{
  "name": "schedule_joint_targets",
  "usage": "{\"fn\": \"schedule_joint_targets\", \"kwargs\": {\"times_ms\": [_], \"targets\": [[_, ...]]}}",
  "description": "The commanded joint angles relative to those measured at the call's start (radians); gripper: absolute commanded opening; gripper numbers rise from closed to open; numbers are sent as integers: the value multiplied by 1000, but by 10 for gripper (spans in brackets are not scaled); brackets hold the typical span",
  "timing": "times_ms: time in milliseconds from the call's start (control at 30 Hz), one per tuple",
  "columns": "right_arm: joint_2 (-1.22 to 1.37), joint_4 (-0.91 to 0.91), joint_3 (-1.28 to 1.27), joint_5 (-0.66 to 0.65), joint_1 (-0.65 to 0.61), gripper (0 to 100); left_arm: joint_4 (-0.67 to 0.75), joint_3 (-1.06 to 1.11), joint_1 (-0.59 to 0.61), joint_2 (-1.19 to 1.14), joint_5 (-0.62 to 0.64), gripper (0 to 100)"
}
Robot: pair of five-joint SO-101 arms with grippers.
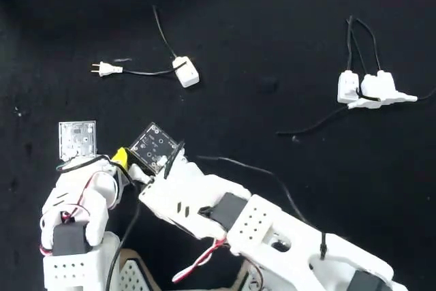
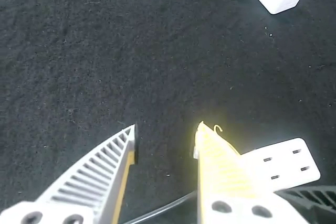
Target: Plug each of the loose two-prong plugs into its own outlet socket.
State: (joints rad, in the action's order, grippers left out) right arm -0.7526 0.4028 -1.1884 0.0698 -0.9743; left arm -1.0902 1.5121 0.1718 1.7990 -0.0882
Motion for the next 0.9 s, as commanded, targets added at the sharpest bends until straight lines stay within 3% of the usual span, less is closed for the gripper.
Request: {"fn": "schedule_joint_targets", "kwargs": {"times_ms": [0,167,500,867], "targets": [[-68,-41,22,23,-5,11,0,4,-15,-9,-18,191],[-65,-84,16,91,-5,11,0,5,-16,-9,-18,191],[-73,-147,-19,95,-5,11,0,28,-88,-9,-55,191],[-73,-146,-19,91,-5,11,0,31,-90,-9,-58,191]]}}
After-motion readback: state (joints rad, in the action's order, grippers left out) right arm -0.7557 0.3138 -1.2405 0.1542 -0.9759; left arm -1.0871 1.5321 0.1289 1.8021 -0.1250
